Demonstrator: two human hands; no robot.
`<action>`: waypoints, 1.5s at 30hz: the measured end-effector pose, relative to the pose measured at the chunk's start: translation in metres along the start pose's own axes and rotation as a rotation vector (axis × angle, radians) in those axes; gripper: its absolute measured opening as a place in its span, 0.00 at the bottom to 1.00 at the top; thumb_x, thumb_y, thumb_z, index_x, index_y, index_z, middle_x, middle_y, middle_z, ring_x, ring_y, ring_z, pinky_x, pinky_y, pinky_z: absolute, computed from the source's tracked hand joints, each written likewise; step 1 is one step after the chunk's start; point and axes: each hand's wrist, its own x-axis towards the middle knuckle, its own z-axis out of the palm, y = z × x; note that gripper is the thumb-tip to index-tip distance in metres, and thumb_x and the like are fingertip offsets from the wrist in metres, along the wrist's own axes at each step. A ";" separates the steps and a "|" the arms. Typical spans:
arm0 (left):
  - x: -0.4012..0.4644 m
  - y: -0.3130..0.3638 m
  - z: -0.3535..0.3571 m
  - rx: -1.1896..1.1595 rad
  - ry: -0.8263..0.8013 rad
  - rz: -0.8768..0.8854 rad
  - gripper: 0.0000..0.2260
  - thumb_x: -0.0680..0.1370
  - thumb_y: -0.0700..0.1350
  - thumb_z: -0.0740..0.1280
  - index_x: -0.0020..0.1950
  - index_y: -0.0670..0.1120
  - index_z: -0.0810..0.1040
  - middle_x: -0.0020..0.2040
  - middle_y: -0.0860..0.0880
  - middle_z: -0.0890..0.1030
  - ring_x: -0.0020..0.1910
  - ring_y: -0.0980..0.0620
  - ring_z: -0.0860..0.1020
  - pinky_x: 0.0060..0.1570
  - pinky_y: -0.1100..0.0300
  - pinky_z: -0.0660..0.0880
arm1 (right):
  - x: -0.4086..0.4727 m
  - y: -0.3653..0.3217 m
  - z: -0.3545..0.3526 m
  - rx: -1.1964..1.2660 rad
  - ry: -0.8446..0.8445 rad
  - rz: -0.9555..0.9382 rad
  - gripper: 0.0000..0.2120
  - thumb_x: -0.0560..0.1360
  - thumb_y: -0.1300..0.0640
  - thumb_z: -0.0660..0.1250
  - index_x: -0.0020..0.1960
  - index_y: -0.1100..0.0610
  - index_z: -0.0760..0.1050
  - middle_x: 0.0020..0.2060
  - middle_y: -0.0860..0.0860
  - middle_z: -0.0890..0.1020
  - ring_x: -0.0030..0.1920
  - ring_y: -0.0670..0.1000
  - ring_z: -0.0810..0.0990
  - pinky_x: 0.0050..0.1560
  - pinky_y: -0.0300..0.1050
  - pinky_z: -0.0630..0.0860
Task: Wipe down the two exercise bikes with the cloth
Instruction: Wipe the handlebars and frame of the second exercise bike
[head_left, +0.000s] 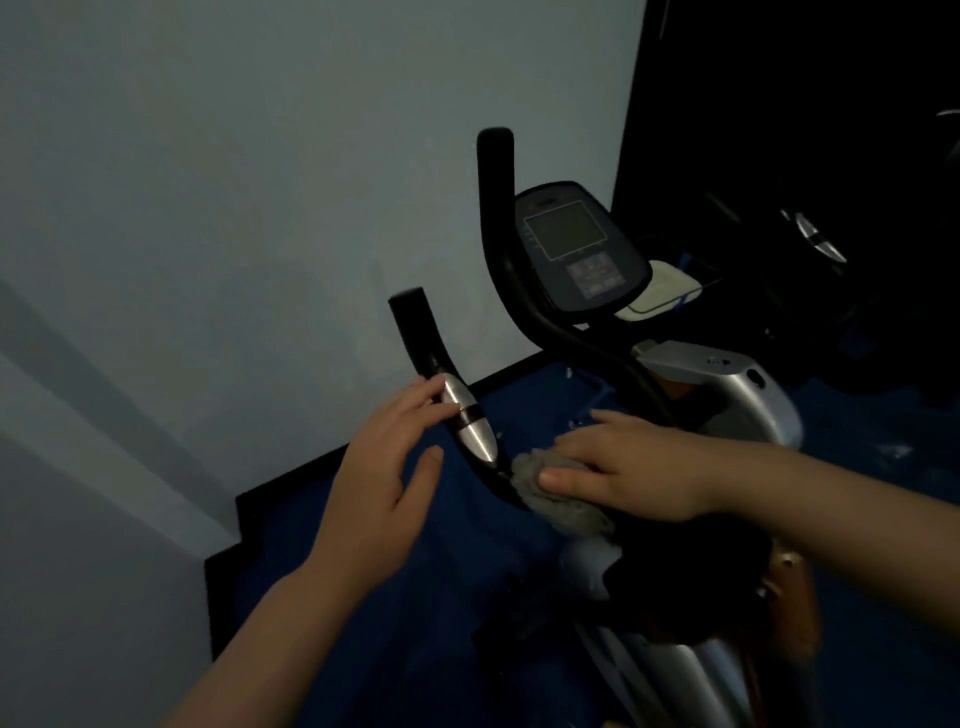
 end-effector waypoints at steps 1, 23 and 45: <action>0.001 -0.003 -0.005 -0.018 -0.030 -0.010 0.19 0.79 0.41 0.59 0.69 0.53 0.70 0.72 0.61 0.66 0.72 0.61 0.63 0.72 0.62 0.60 | -0.005 -0.001 0.003 -0.029 0.023 0.043 0.19 0.78 0.37 0.49 0.38 0.47 0.67 0.42 0.47 0.79 0.50 0.43 0.75 0.73 0.44 0.55; 0.048 -0.023 -0.037 -0.263 0.160 0.026 0.17 0.77 0.39 0.59 0.63 0.54 0.72 0.62 0.57 0.72 0.64 0.57 0.70 0.65 0.65 0.66 | 0.062 -0.102 0.063 0.109 0.865 0.469 0.26 0.75 0.33 0.47 0.67 0.47 0.60 0.54 0.45 0.77 0.48 0.47 0.78 0.40 0.42 0.70; 0.081 -0.033 -0.048 -0.637 0.181 -0.119 0.11 0.81 0.42 0.60 0.60 0.53 0.74 0.54 0.59 0.80 0.56 0.63 0.77 0.50 0.75 0.71 | 0.136 -0.091 -0.027 0.659 0.987 0.059 0.10 0.78 0.41 0.57 0.53 0.44 0.73 0.43 0.45 0.80 0.44 0.46 0.80 0.47 0.56 0.78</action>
